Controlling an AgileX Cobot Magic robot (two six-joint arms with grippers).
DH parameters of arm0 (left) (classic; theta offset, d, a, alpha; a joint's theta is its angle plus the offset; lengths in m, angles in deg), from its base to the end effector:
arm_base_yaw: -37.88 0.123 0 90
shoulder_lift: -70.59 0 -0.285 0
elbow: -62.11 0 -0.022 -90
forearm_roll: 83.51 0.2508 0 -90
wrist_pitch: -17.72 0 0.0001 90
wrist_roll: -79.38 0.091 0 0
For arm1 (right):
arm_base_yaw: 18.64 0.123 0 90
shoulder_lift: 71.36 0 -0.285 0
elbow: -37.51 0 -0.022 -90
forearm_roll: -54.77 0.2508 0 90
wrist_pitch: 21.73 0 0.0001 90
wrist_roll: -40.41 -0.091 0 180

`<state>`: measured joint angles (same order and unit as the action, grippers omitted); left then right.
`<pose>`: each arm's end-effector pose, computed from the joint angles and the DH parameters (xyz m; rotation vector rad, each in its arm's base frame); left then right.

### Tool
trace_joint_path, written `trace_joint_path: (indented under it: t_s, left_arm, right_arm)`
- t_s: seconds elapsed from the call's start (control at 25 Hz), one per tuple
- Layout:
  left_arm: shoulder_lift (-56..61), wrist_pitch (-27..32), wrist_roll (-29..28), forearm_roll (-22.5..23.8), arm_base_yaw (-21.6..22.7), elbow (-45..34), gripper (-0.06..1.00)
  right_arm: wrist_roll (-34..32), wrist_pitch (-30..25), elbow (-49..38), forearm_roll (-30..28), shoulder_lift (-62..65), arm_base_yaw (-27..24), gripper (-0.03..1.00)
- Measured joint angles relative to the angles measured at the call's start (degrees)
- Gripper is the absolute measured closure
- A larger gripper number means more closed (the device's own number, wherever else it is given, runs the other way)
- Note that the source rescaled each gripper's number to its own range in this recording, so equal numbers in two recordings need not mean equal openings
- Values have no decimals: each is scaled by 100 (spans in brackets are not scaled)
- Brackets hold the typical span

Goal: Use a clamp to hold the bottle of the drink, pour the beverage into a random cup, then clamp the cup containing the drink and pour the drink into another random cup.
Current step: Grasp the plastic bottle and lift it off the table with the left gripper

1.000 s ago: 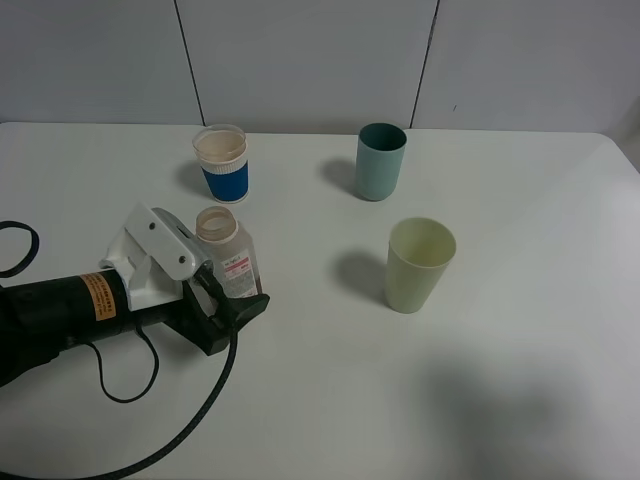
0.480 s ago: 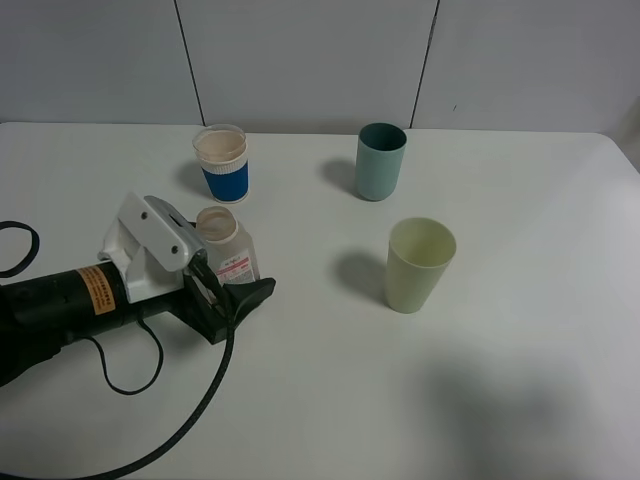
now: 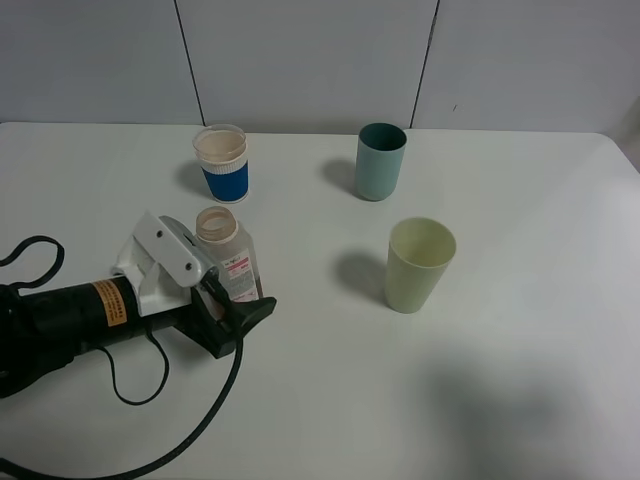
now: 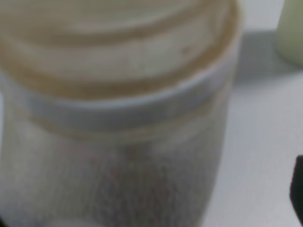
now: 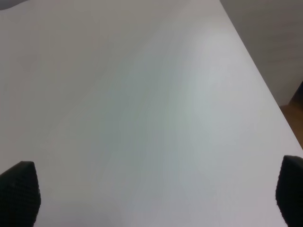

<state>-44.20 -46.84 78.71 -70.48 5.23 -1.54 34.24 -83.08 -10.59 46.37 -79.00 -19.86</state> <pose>0.1831 -0.1393 0.0946 0.7789 1.8696 -0.5126 -0.0073 -0.0115 0.2794 0.1398 2.0322 -0.1212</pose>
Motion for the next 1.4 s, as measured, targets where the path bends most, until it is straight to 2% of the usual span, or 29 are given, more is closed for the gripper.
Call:
trace_joint_path:
  t_s: [0.12, 0.24, 0.32, 0.36, 0.4, 0.44, 0.48, 0.52, 0.56, 1.12, 1.28, 1.4]
  left_arm:
    - [-18, -28, 0, 6, 0, 108, 0]
    - [-29, -93, 0, 10, 0, 203, 14]
    - [-65, -106, 0, 27, 0, 211, 29]
    - [-65, -106, 0, 27, 0, 211, 29]
    - [-77, -106, 0, 26, 0, 211, 41]
    - [-88, -106, 0, 19, 0, 211, 69]
    - [-88, -106, 0, 14, 0, 211, 84]
    - [-88, -106, 0, 14, 0, 211, 84]
    - [-88, -106, 0, 22, 0, 211, 94]
    - [-88, -125, -6, -56, 0, 211, 93]
    - [-88, -150, -192, -265, 0, 211, 93]
    - [-82, -143, -265, -613, 0, 211, 93]
  right_arm:
    - [0, 0, 0, 0, 0, 0, -3]
    - [0, 0, 0, 0, 0, 0, -3]
    - [0, 0, 0, 0, 0, 0, -3]
    - [0, 0, 0, 0, 0, 0, -3]
    - [0, 0, 0, 0, 0, 0, -3]
    - [0, 0, 0, 0, 0, 0, -3]
    - [0, 0, 0, 0, 0, 0, -3]
    - [0, 0, 0, 0, 0, 0, -3]
    - [0, 0, 0, 0, 0, 0, -3]
    - [0, 0, 0, 4, 0, 0, -3]
    - [0, 0, 0, 4, 0, 0, -3]
    - [0, 0, 0, 4, 0, 0, -3]
